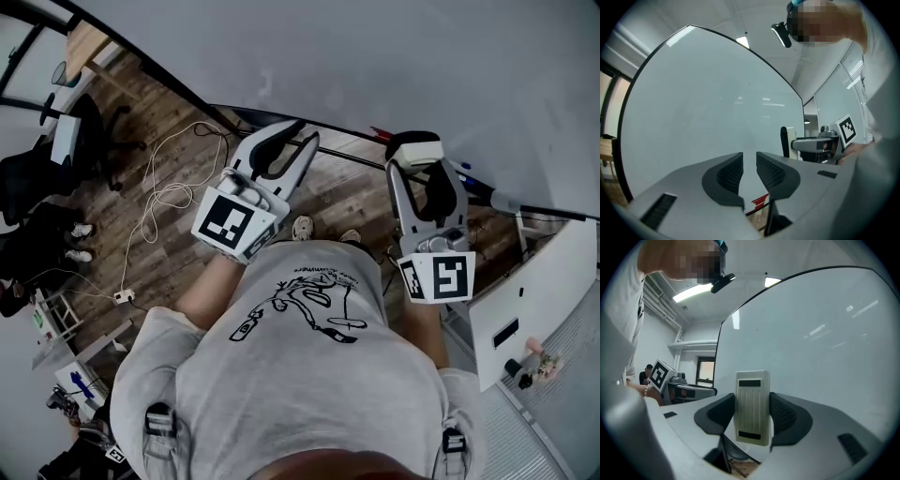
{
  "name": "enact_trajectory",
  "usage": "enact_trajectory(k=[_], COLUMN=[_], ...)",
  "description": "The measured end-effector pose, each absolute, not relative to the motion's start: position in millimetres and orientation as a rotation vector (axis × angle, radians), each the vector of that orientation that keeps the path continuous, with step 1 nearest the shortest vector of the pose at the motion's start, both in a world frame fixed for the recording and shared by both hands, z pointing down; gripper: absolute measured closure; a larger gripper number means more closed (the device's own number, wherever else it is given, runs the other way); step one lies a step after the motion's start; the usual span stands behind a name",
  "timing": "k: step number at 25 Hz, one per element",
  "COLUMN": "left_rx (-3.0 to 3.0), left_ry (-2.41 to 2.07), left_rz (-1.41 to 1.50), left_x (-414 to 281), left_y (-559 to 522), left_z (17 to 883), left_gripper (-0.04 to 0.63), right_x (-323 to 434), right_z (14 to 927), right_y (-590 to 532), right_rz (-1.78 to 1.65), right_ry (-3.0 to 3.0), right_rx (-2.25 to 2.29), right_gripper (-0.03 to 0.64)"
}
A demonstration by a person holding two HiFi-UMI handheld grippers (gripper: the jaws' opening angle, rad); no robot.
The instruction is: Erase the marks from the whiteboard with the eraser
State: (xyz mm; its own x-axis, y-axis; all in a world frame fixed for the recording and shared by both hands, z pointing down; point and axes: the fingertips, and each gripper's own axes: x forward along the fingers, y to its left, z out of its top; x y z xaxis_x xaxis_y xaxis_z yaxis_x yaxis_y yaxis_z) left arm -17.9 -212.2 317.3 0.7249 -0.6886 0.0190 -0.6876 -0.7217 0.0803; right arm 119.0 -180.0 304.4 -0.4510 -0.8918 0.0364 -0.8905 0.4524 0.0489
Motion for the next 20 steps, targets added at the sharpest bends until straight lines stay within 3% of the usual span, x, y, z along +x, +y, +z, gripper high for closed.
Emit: enact_trajectory(k=[20], left_rx=[2.860], left_ry=[-1.109], left_rz=[-0.082], left_x=[-28.4], left_y=[-181.8], left_z=[282.9], left_gripper=[0.502], right_x=[98.5], right_z=[272.8], right_y=[-147.8], right_rz=[0.037], right_ry=[-2.721], right_rx=[1.545], right_gripper=[0.376])
